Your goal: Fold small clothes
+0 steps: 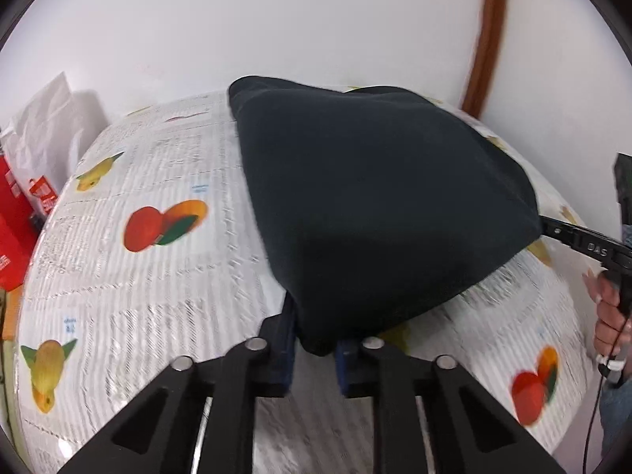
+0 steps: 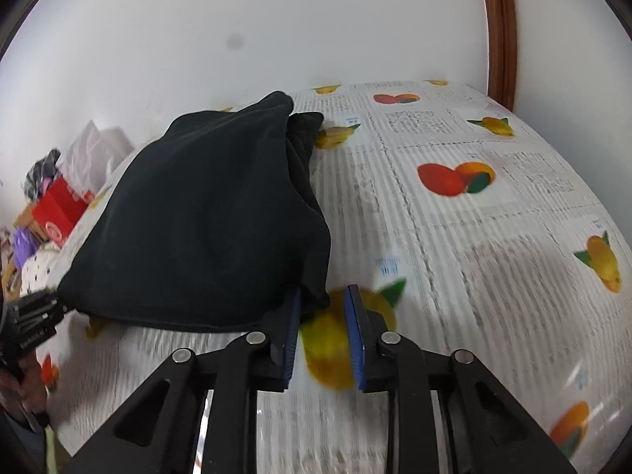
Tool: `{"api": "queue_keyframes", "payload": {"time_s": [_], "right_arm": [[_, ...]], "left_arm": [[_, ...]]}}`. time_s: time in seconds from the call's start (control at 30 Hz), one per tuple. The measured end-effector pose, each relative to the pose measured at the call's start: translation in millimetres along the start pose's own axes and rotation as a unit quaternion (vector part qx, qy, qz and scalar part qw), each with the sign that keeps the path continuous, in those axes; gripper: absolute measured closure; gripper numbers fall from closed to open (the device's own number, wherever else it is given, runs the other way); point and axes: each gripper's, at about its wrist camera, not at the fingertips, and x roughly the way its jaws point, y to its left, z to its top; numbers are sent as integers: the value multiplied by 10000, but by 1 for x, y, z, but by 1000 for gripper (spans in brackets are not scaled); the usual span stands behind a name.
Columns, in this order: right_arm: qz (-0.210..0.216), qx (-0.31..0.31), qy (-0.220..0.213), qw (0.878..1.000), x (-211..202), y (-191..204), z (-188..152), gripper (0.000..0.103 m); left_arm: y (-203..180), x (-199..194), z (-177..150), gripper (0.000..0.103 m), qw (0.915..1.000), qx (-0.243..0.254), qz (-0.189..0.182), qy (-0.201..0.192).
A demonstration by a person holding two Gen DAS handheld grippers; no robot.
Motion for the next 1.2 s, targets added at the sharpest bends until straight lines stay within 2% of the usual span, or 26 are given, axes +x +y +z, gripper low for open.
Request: {"api": "queue_keyframes", "payload": {"time_s": [0.17,0.3,0.43,0.5,0.57,0.63,0.73,0.77,0.9,1.03,1.2], "right_arm": [[142,-23,49,9999,8,0,12,80],[-116,-174,-58,9998,-13,-8,6,80],[41,-31,-354,9994,-33,-11,12,80],[191,-30,-537,9984,-34,-2,18,80],[305,-72,-568,9979,-28,11,22,80],[299,-139,-501,9982,-17,22,24,79],[-21,-130,-113,9999,11,28,18,79],[-27,-91,-107,9999,15,26,15,79],[52,91,-132,9999,10,21,9,77],[-53,-92,-87,9999,-2,22,2,77],[96,-302,242,9992,-9,23,-9,76]], "left_arm": [[11,7,4,90,9996,-158,186,172],[10,-2,-12,89,9996,42,157,235],[13,-16,-23,89,9996,-148,-156,200],[13,-26,-22,84,9996,-213,-162,36],[11,-33,-17,72,9998,-178,-112,-70],[9,-37,-11,65,9998,-159,-66,-122],[4,-36,0,64,9998,-107,36,-160],[2,-33,4,64,9998,-98,92,-159],[-1,-17,13,64,9997,-128,198,-66],[-1,5,15,64,9993,-145,309,117],[5,9,13,62,9995,-215,206,142]]}}
